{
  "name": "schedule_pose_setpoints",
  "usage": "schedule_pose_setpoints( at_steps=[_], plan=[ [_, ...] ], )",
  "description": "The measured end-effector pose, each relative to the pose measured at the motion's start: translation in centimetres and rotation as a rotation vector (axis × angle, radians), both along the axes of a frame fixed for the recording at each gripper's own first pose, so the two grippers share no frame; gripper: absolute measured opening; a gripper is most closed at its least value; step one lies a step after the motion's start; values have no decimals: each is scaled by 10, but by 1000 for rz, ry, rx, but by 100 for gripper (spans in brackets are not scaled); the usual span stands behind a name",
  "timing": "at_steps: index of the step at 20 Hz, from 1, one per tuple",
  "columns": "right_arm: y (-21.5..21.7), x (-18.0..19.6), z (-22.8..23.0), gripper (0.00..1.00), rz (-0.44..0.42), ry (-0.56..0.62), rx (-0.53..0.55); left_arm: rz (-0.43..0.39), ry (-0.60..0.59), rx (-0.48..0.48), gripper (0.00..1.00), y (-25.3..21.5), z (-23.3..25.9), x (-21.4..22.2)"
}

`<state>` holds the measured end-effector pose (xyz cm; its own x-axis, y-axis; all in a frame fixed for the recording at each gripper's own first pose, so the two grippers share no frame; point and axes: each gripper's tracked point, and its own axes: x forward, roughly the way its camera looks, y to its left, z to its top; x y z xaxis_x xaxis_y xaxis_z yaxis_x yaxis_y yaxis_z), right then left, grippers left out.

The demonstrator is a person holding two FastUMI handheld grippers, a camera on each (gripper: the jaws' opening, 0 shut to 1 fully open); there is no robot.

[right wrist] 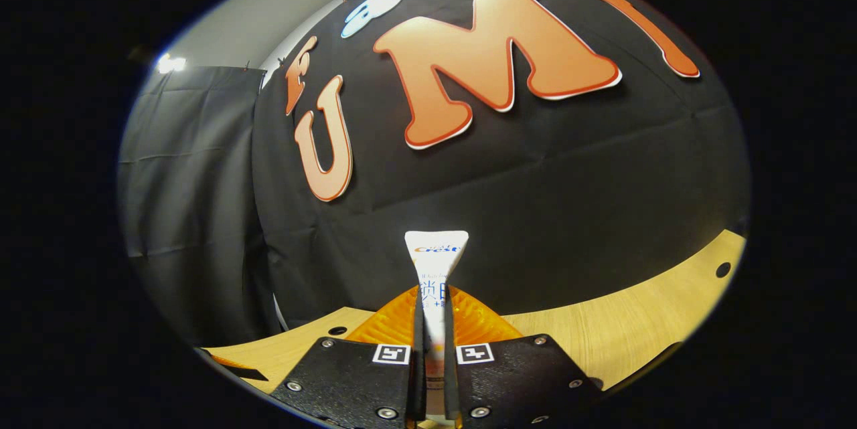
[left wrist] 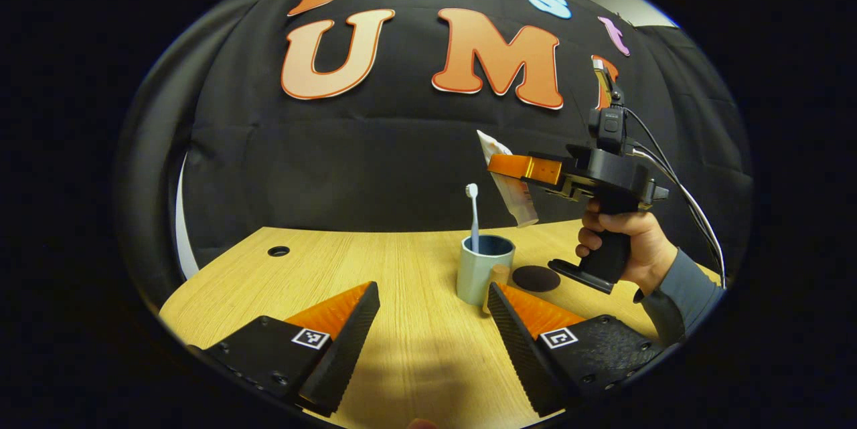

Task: Put the toothbrush and toothpaste on the desktop into the cup, then pick up the cup and place it on the coaster on the desktop.

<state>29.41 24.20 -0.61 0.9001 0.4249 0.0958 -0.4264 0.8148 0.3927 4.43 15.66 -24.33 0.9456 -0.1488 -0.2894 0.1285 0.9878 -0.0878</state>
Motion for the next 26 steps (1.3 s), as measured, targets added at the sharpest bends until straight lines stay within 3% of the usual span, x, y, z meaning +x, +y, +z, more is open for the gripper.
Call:
schedule_pose_setpoints(
  at_steps=[14, 25, 26],
  plan=[
    [7, 14, -15, 14, 11, -47, 54, 31, 75, -21, 97, 3, -28, 2],
    [-2, 6, -36, 23, 34, 40, 35, 43, 114, -26, 98, 0, -39, -1],
    [-2, 3, -39, 16, 41, 51, 27, 41, 117, -29, 98, -2, -39, -1]
  ],
)
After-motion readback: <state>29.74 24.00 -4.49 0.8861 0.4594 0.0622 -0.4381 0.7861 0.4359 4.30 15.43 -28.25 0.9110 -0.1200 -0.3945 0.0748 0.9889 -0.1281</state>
